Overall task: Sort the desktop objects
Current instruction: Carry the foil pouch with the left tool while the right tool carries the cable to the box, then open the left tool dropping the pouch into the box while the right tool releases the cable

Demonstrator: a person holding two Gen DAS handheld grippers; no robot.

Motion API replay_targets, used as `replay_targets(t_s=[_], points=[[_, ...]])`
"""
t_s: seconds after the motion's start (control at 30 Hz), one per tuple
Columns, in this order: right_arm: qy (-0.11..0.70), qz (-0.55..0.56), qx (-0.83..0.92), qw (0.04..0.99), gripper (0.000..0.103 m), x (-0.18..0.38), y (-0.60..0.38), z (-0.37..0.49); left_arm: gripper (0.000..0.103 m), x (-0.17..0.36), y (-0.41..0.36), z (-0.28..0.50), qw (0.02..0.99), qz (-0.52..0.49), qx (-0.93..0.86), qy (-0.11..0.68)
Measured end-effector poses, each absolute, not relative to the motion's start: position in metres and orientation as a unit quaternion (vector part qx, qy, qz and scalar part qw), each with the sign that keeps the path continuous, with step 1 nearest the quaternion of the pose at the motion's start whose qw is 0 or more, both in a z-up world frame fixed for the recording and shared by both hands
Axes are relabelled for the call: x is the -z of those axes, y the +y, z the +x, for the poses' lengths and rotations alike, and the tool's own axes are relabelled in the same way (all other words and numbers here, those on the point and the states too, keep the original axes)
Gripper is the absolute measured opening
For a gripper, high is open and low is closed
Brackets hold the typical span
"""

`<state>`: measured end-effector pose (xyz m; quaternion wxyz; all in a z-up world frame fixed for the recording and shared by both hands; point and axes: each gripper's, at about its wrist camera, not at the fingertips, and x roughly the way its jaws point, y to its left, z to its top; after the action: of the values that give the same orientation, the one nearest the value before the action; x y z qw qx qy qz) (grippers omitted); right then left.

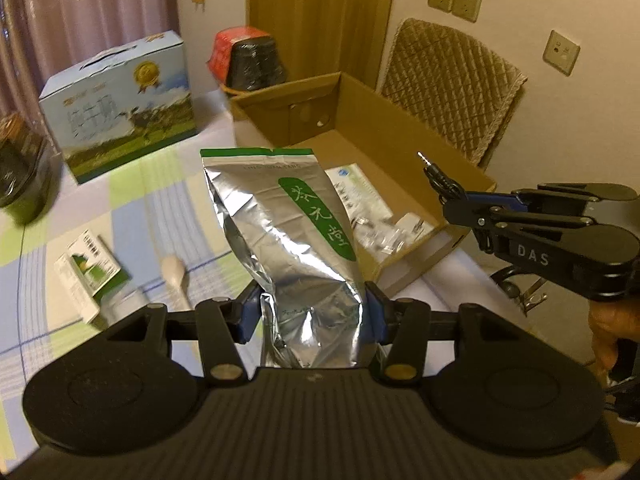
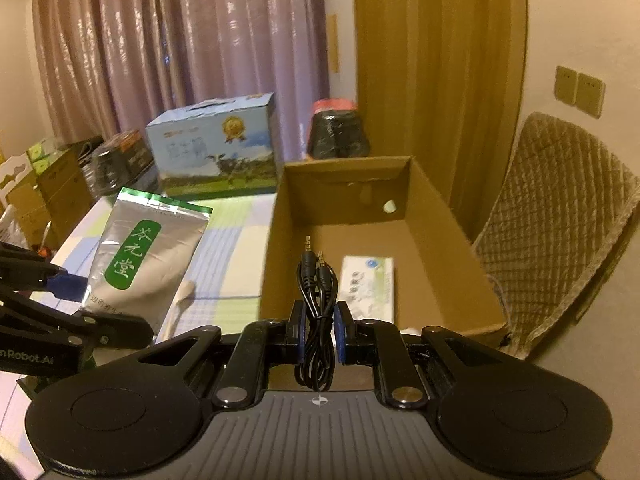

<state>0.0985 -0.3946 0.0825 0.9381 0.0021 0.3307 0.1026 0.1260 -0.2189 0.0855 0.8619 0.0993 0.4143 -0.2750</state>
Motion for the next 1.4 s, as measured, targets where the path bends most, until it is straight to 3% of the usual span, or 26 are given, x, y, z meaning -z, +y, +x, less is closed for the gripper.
replay_targets(t_s=[0.63,1.4], points=[[0.332,0.004,-0.065,0.941,0.011,-0.083,-0.452,0.166,0.047,-0.094,-0.305,0.185,0.856,0.095,0.311,0.403],[0.353,0.004,-0.056,0.934,0.011,-0.054,-0.462,0.216,0.048,-0.058,-0.331,0.248,0.850,0.040,0.303,0.428]])
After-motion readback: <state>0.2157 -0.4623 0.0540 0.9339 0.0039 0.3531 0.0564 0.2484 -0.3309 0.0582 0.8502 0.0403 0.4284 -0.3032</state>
